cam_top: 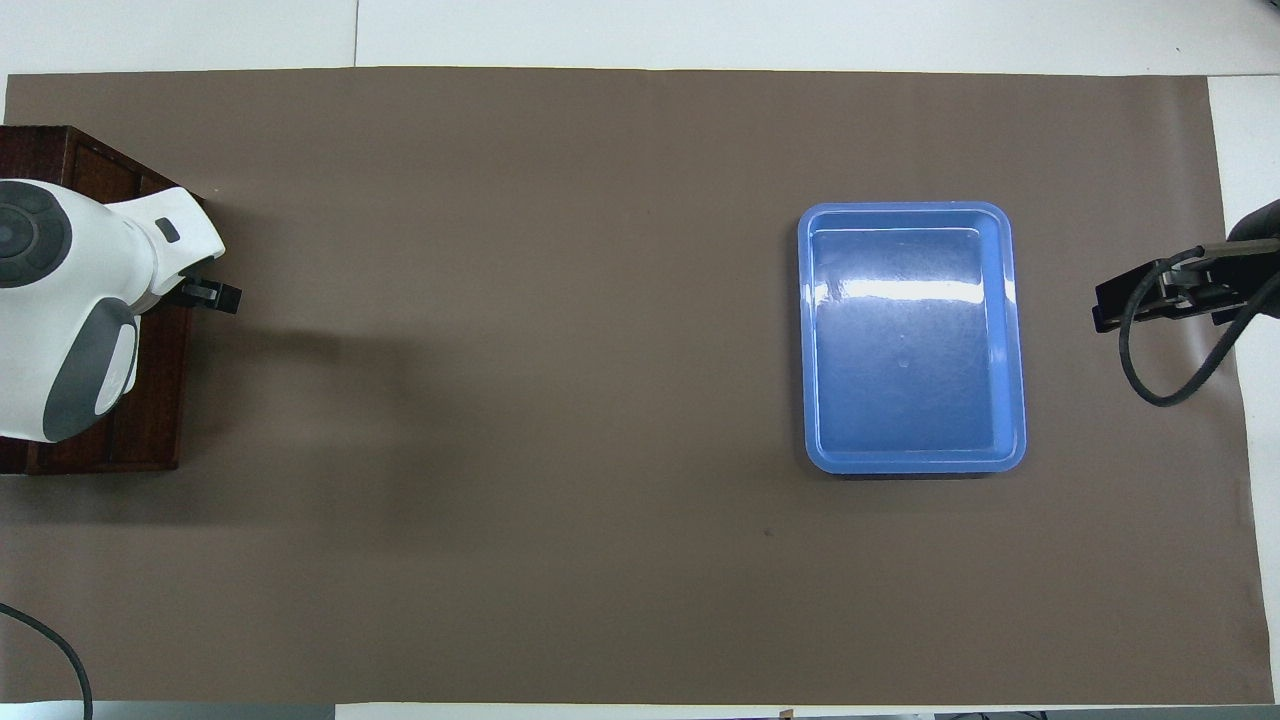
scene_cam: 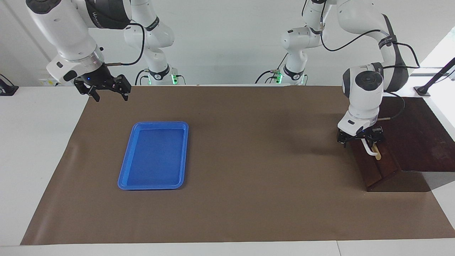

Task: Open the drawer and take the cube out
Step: 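Pull the drawer open toward the robot with the left gripper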

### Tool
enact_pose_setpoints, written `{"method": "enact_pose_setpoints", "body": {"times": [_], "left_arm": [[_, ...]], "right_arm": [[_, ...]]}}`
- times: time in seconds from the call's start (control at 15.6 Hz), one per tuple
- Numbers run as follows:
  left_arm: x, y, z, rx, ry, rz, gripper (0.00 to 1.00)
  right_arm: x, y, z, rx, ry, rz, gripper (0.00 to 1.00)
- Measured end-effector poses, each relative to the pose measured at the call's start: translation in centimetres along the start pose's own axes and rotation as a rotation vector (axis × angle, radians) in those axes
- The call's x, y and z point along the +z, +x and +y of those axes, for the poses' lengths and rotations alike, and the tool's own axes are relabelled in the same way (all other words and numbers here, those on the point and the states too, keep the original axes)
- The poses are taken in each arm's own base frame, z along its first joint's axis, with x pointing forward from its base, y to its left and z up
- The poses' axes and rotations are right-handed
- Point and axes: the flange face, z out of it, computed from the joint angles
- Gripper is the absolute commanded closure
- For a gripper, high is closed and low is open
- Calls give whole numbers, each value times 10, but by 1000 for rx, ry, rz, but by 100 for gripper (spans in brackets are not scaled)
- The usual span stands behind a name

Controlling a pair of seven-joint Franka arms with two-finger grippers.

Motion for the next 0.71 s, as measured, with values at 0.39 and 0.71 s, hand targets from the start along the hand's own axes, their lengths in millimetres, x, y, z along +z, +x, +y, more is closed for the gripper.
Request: {"method": "enact_pose_setpoints", "body": {"times": [0.39,0.71], "left_arm": [[-4,10,43,24,3,23,0],[-34,23,135,32,-8,56,0]], "right_arm": [[0,0,0,-1,0,-1,0],[3,0,-2,-3,5,-5,0]]}}
